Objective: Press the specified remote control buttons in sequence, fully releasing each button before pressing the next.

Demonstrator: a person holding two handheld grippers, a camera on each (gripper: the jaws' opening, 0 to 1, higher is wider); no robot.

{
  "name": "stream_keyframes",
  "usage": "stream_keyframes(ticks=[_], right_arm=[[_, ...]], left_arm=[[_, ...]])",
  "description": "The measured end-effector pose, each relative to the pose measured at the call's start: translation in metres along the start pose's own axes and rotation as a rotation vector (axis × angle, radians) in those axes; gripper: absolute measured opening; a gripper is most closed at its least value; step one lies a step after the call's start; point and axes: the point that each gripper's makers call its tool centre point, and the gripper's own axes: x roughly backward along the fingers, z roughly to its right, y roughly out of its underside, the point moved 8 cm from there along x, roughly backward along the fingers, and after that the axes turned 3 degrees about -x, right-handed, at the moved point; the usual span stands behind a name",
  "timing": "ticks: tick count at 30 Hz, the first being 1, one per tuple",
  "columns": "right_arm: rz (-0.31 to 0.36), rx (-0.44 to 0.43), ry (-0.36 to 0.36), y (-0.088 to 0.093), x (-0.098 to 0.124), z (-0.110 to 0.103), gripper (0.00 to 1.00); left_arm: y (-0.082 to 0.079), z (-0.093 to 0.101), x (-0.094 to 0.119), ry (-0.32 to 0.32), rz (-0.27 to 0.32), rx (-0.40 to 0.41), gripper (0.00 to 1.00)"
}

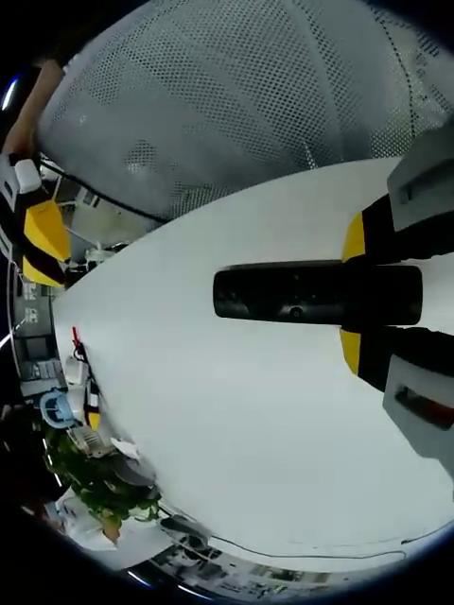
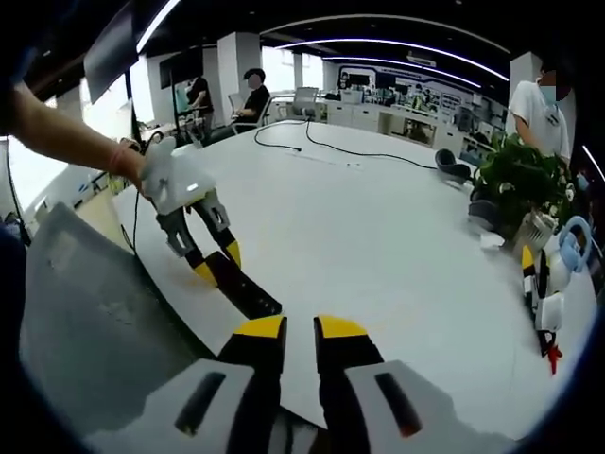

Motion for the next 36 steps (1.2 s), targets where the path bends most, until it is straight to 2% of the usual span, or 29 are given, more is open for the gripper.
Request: stream_keyframes(ticks=[21, 36], right_arm=[[-0.023, 0.011, -0.021, 0.001, -0.002, -0.003, 0.08], [-0.048, 0.060, -0.077, 0.002, -0.005, -0.012, 0.04]], left_arm=[[0.000, 0.021, 0.001, -0.004, 0.039, 0.016, 0.25], [-0.001, 0.029, 0.000, -0.008, 0.045, 0.031, 0.25]])
